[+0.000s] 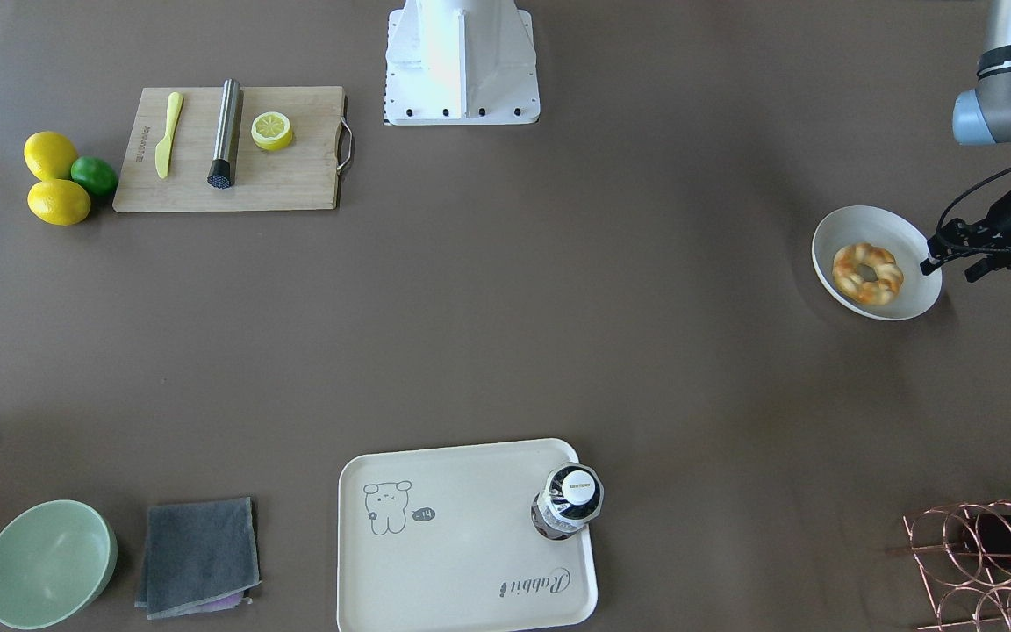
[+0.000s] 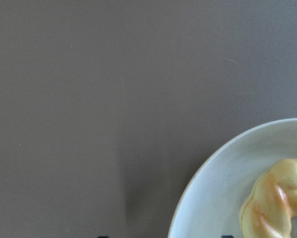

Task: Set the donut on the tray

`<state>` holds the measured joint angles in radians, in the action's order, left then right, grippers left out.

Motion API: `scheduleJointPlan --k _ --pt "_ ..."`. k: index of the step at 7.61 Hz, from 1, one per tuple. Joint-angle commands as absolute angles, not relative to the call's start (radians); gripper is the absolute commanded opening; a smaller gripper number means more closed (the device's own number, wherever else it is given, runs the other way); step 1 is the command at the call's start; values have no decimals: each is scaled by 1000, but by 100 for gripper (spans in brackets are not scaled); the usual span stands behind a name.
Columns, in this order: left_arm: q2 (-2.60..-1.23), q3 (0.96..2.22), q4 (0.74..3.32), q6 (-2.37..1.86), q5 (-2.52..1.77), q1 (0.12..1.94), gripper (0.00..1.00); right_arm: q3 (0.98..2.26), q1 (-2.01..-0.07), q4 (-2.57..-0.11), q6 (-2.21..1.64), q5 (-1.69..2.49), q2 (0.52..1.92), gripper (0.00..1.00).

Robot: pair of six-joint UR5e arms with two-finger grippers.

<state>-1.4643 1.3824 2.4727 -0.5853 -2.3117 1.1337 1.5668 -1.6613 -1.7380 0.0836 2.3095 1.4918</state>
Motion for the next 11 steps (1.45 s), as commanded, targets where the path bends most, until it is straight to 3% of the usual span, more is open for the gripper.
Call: scheduleJointPlan --k 1,2,4,10,11 --pt "-1465 1382 2474 -586 -2312 1126 40 1566 -1661 -1738 84 2310 1491 100" --pt "-1465 1382 2474 -584 -2312 1126 23 1566 -1661 -1738 84 2310 1491 100" --pt "-1465 1382 2483 -586 -2312 1120 0 1566 -1661 -1738 84 2310 1493 100" --pt "-1528 1405 2464 -650 -2566 1172 0 1557 -1660 -1738 89 2310 1485 100" --pt "-1535 1454 2457 -725 -2613 1211 0 1557 -1660 -1738 90 2312 1480 100"
